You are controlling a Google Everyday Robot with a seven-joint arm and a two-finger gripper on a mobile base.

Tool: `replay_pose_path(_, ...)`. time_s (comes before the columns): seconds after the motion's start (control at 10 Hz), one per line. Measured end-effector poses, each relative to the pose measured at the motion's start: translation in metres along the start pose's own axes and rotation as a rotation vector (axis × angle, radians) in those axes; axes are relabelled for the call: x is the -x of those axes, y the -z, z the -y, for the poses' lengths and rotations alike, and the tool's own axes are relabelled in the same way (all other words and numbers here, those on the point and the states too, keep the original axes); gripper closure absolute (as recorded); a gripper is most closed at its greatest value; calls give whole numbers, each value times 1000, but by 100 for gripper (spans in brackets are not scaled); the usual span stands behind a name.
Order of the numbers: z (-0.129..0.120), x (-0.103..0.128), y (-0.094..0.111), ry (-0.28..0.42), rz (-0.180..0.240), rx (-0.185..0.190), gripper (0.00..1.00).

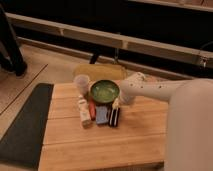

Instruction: Place the eraser in the ceramic cup

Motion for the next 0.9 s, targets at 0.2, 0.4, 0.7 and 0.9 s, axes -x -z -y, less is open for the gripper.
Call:
replay_pose_path(0.2,-12,2,-3,24,25,41,35)
replay_pose_path(0.4,-14,-1,-6,41,27,59,35)
replay_pose_path(0.7,-18,-2,-17,77,2,71,35)
replay_pose_path(0.9,-24,0,-26,98,-15,86,35)
